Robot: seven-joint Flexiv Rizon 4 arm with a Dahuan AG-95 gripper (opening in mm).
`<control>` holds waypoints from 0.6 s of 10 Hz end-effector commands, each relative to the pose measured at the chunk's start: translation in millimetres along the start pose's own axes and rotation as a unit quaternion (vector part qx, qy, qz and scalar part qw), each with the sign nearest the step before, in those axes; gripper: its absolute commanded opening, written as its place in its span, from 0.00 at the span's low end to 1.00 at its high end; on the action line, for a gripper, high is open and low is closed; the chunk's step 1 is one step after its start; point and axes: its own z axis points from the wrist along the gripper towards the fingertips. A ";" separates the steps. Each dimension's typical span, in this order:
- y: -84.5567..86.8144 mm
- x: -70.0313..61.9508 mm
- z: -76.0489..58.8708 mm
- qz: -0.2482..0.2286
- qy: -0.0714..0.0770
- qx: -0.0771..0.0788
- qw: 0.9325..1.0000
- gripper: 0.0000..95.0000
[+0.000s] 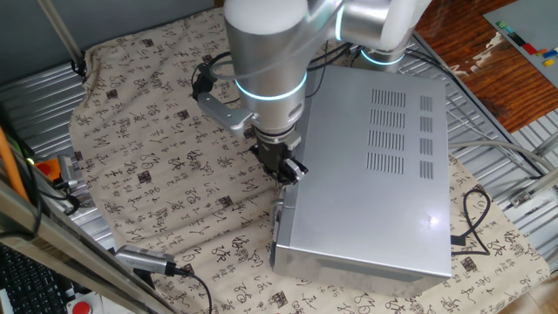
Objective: Close the microwave door
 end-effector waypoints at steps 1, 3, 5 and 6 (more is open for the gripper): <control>-14.1 2.5 -8.0 -0.042 0.004 0.016 0.999 0.00; -33.5 3.3 -12.9 -0.059 0.006 0.015 0.998 0.00; -60.1 3.1 -14.5 -0.080 0.006 0.012 0.997 0.00; -67.6 3.1 -15.0 -0.085 0.007 0.011 0.996 0.00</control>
